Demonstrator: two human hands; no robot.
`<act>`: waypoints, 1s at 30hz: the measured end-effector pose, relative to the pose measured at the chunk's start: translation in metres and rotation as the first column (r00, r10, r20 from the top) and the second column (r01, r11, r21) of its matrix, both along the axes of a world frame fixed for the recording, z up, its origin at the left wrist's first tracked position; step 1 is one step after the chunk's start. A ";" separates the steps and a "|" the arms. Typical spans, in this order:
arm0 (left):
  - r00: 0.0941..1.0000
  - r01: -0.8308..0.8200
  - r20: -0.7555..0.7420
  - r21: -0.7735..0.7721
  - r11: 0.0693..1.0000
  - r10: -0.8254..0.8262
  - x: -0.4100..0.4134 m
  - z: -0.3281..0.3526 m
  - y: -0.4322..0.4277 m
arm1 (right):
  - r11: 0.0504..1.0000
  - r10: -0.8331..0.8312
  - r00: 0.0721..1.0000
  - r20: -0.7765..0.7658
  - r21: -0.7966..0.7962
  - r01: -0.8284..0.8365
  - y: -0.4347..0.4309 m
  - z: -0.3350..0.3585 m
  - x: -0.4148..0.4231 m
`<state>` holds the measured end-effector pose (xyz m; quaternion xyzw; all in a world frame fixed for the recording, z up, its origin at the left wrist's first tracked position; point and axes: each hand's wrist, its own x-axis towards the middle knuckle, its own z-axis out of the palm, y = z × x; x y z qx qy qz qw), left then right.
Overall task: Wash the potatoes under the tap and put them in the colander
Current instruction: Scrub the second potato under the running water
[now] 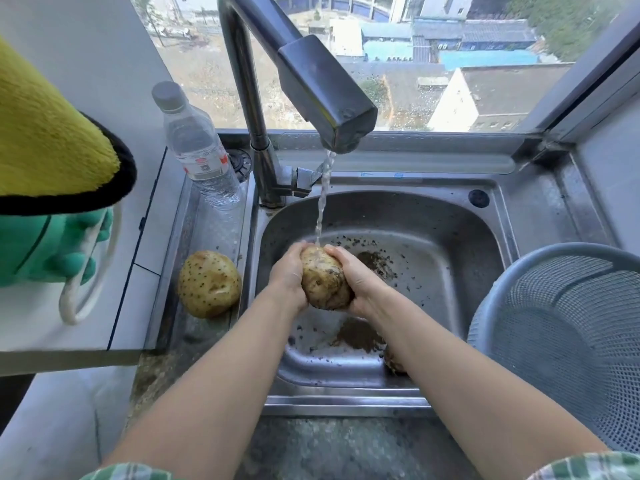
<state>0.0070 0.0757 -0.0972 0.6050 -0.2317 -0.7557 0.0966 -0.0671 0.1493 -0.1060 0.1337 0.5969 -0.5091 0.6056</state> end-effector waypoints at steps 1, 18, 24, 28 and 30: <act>1.000 -0.030 0.009 -0.015 0.999 0.030 0.000 0.000 0.003 | 1.000 -0.004 1.000 0.014 -0.008 0.004 0.000 0.004 0.000; 0.988 0.090 -0.134 0.077 0.993 -0.079 0.013 0.019 0.015 | 0.994 0.104 0.994 0.033 0.030 -0.105 0.011 0.030 0.002; 0.995 0.028 0.088 0.114 0.993 -0.038 0.010 0.010 0.000 | 0.935 0.299 0.892 -0.340 -0.082 -0.344 0.020 0.040 0.014; 0.984 0.099 0.143 0.035 0.995 -0.103 0.014 0.023 0.006 | 0.950 0.148 0.772 -0.618 -0.127 -0.284 0.025 0.042 0.026; 0.977 0.212 0.025 0.055 0.976 -0.213 0.018 0.027 0.010 | 0.987 0.035 0.720 -0.693 -0.089 -0.134 0.020 0.045 0.026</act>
